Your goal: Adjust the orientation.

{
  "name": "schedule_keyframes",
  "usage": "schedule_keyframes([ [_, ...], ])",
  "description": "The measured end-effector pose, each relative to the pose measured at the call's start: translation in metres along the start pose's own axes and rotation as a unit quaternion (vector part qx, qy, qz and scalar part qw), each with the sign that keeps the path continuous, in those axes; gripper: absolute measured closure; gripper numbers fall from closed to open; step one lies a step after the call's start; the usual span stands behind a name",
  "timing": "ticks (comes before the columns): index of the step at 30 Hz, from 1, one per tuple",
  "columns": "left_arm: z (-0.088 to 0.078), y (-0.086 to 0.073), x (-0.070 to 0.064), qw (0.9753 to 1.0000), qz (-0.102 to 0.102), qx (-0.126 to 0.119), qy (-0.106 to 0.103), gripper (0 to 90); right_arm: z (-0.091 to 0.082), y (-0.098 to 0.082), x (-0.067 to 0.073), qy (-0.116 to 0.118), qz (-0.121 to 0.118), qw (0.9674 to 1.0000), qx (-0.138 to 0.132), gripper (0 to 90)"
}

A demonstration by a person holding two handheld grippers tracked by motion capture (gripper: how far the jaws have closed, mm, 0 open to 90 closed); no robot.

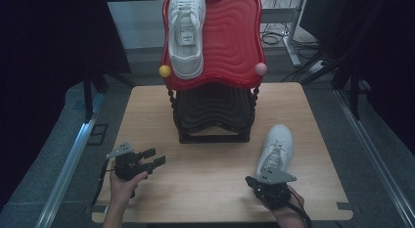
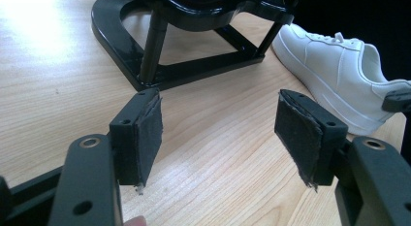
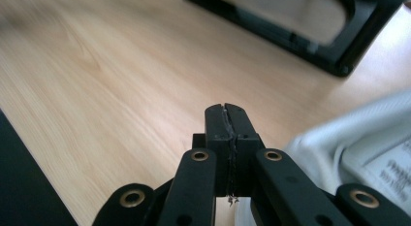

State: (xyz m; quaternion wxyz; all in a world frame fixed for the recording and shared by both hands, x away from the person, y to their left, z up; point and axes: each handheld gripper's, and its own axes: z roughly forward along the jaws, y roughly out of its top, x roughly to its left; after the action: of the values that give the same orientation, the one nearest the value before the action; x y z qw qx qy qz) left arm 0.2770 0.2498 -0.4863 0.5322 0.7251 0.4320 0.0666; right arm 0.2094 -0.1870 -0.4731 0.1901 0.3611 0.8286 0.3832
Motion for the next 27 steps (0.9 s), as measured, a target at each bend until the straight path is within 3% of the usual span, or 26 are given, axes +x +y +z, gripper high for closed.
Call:
schedule_keyframes([
  [1,0.0,0.0,0.0,1.0,0.0,0.0,0.0,34.6,-0.001,-0.005,0.002,-0.021,-0.008,0.9997,0.012,88.8],
  [2,0.0,-0.001,0.0,1.0,-0.002,0.001,-0.001,34.6,-0.002,-0.009,0.001,-0.025,-0.004,0.9996,0.014,89.0],
  [6,0.002,-0.002,0.0,1.0,-0.004,0.003,-0.002,34.6,-0.008,-0.019,-0.005,-0.013,0.01,0.9998,0.012,89.0],
  [9,0.001,-0.002,-0.001,0.9999,-0.008,0.0,-0.01,34.6,-0.015,-0.025,-0.007,-0.034,0.006,0.9992,0.018,89.0],
  [11,0.0,-0.001,-0.002,0.9998,-0.01,-0.004,-0.018,34.6,-0.021,-0.029,-0.012,-0.034,0.016,0.9992,0.016,89.0],
  [13,0.001,-0.001,-0.003,0.9999,-0.005,-0.002,-0.012,34.7,-0.027,-0.035,-0.019,-0.033,0.026,0.999,0.011,89.0],
  [23,0.001,-0.001,-0.004,0.9999,-0.003,0.002,-0.011,34.7,-0.057,-0.065,-0.058,-0.075,0.067,0.9949,-0.004,89.0],
  [27,0.003,-0.002,-0.004,0.9999,-0.003,0.005,-0.01,34.7,-0.061,-0.069,-0.066,-0.085,0.077,0.9934,-0.008,89.0],
])
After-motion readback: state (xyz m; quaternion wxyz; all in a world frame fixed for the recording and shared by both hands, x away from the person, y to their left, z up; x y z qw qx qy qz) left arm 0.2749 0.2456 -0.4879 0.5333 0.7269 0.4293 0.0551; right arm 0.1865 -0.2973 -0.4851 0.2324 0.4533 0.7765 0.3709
